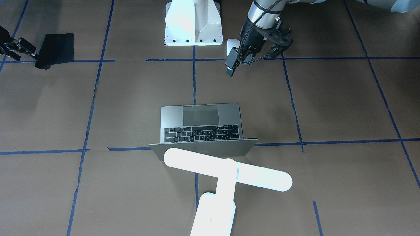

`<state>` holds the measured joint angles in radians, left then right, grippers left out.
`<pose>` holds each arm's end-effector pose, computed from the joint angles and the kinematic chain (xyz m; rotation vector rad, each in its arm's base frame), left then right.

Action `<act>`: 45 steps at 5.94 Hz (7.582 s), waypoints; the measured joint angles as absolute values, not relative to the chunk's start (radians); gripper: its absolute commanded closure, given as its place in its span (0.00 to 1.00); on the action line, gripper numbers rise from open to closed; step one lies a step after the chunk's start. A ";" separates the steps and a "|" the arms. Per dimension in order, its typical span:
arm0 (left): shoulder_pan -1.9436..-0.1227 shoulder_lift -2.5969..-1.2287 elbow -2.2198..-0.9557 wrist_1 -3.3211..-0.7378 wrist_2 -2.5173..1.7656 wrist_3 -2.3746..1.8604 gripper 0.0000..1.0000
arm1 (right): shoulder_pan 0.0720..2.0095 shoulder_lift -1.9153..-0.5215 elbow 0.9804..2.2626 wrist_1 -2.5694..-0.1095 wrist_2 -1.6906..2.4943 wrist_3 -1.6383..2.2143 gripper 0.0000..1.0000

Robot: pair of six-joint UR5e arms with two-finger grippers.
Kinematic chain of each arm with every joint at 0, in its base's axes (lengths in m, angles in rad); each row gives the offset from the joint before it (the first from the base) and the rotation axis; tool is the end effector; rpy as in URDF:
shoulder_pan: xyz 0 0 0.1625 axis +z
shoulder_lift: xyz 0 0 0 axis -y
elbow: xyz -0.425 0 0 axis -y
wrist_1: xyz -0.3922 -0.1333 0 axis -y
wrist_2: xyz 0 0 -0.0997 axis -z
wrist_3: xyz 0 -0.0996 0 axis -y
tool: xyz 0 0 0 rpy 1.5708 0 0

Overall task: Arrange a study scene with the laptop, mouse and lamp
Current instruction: 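Draw the left gripper back while the right arm reaches toward the mouse pad, then grasp the black mouse pad with the right gripper and lift it, then carry the mouse pad beside the laptop while the left arm moves toward the mouse, then set the mouse pad down beside the laptop while the left gripper reaches the white mouse, then grasp the white mouse with the left gripper while the right gripper draws back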

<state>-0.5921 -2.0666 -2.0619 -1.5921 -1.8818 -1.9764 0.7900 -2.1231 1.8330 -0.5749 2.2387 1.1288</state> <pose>0.4005 -0.3933 0.1753 -0.1946 1.0480 -0.7481 -0.1458 -0.2489 0.6313 -0.1294 -0.9216 0.0869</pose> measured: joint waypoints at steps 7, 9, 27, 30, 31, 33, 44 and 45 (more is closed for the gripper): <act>-0.593 -2.057 -2.098 -1.589 -1.879 -1.980 0.00 | 0.645 -2.105 1.766 -0.575 2.207 1.149 1.00; -0.597 -2.046 -2.129 -1.585 -1.880 -1.979 0.00 | 0.640 -2.097 1.761 -0.575 2.235 1.153 1.00; -0.198 -1.823 -2.212 -1.467 -1.717 -1.374 0.00 | 0.886 -1.135 1.329 -0.697 2.248 1.409 0.00; -0.118 -1.854 -2.137 -1.482 -1.680 -1.353 0.00 | 0.943 -1.174 1.355 -0.694 2.319 1.413 0.00; -0.113 -1.862 -2.113 -1.499 -1.677 -1.337 0.00 | 0.945 -1.181 1.362 -0.692 2.319 1.412 0.00; -0.110 -1.866 -2.078 -1.559 -1.658 -1.286 0.00 | 0.945 -1.187 1.367 -0.689 2.311 1.407 0.00; -0.105 -1.864 -2.018 -1.620 -1.650 -1.278 0.11 | 0.940 -1.187 1.370 -0.687 2.309 1.407 0.00; -0.105 -1.864 -2.017 -1.620 -1.651 -1.278 0.12 | 0.940 -1.186 1.373 -0.687 2.309 1.407 0.00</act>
